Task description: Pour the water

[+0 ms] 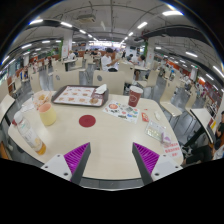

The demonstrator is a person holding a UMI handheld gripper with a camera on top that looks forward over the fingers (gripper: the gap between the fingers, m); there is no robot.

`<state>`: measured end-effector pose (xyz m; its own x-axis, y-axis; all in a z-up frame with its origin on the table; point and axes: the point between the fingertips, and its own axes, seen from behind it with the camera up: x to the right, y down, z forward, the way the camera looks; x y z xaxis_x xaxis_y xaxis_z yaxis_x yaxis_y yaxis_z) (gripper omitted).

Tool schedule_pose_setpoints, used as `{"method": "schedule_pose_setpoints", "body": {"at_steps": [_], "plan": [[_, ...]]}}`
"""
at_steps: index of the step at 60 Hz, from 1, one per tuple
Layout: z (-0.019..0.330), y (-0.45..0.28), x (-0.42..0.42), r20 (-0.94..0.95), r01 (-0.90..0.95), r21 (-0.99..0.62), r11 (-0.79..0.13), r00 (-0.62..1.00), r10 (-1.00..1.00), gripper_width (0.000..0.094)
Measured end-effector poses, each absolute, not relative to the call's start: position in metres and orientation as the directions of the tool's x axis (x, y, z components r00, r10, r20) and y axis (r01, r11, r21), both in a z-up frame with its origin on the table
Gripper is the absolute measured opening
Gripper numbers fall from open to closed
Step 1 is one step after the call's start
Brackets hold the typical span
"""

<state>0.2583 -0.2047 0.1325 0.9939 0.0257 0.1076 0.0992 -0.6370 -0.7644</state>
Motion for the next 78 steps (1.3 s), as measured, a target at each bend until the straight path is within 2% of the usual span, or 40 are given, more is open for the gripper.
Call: {"method": "schedule_pose_setpoints", "body": {"at_steps": [6,7,15,28,34,40,53,58,61,71,78], "plan": [[0.112,-0.229,0.224,0.114,0.097,-0.751,-0.653,0.993,0.016,0.0845],[0.124,-0.216,0.248,0.117,0.100,-0.748,-0.656,0.993,0.017,0.0846],[0.105,-0.242,0.215,0.128,0.106,-0.723,-0.683,0.992,0.018,0.0850],[0.061,-0.273,0.099,0.064,0.077,-0.719,-0.690,0.997,0.044,0.0847],[0.043,-0.277,0.024,0.028,0.065,-0.753,-0.655,0.997,0.067,0.0849],[0.053,-0.276,-0.038,-0.004,0.051,-0.793,-0.607,0.996,0.089,0.0847],[0.054,-0.209,-0.056,-0.007,0.006,-0.859,-0.512,1.000,0.023,0.0843],[0.052,-0.188,-0.058,-0.015,-0.013,-0.878,-0.479,1.000,0.000,0.0712],[0.049,-0.180,-0.059,-0.010,-0.009,-0.883,-0.469,1.000,0.000,0.0549],[0.053,-0.174,-0.053,0.001,-0.021,-0.891,-0.454,0.999,-0.048,0.0445],[0.077,-0.168,-0.046,0.056,0.023,-0.887,-0.462,0.997,-0.057,0.0446]]}}
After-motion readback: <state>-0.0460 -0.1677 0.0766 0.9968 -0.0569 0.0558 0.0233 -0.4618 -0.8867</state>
